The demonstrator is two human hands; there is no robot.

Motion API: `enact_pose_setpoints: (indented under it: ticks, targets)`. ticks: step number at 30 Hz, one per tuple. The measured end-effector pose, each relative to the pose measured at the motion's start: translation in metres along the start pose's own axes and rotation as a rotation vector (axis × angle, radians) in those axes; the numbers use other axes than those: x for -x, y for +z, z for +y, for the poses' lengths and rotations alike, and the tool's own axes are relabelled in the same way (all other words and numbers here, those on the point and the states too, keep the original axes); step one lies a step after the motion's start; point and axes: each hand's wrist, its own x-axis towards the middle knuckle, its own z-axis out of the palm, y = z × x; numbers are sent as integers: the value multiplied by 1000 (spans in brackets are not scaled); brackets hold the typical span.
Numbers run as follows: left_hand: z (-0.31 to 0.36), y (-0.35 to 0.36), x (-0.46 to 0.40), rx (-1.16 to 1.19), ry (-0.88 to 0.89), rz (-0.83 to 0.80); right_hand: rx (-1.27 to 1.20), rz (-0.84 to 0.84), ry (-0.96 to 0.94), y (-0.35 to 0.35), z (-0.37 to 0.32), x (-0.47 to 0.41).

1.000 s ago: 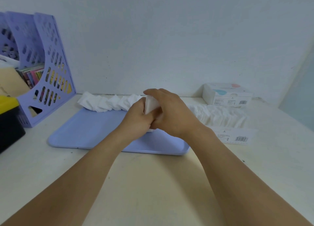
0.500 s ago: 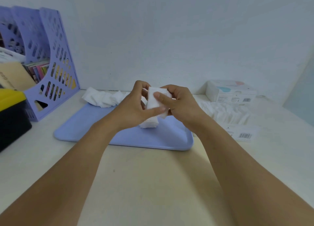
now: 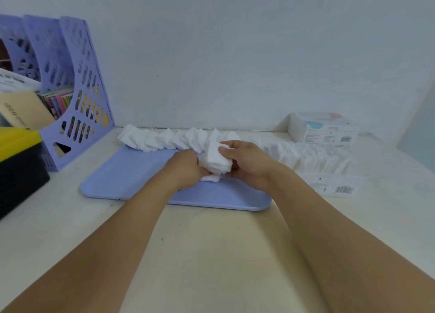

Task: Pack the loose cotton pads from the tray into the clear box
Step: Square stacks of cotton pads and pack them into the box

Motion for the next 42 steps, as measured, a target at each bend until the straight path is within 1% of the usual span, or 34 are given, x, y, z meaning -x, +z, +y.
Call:
enact_pose_setpoints:
  ticks: [2,3,6,8,12,15,17,21,25,27,30,31,34,36,38,39,42]
  targets:
    - [4,3,1,-63,-11,9,-2,-14,14,2,3,-2]
    - [5,5,2,-53,-20,9,-15,-13,14,3,4,-3]
    - [4,7,-1,78,-17,-29,-48,-6,1,2,5,-4]
    - [1,8,-2,245,-39,-35,-59,-6,-15,1,5,-4]
    - [2,9,-5,705,-56,-88,-89,-8,-79,-2,1,-2]
    - [9,6,-1,864,-28,-122,-105,-33,-135,-7,-4,0]
    - [10,3,2,922,-43,-119,-36,-39,-169,-9,-6,0]
    - [18,1,6,999,-50,-147,115,5,-266,-10,-11,4]
    - [28,0,11,1072,-69,-180,181,-14,-297,-13,-17,11]
    - [32,1,12,1113,-92,-181,252,3,-325,-9,-17,13]
    - [34,0,14,1169,-91,-233,348,31,-367,-2,-15,13]
    - [34,0,15,1151,-70,-241,335,44,-365,0,-16,13]
    - [33,-2,16,1121,-46,-222,183,114,-293,7,-24,20]
    - [32,-3,17,1220,-78,-256,105,163,-247,7,-28,21]
    - [37,-1,21,1317,-93,-319,71,143,-212,15,-29,25]
    - [39,4,21,1343,-90,-347,113,138,-213,22,-27,27]
    - [48,17,23,1482,-85,-398,393,147,-324,35,-14,30]
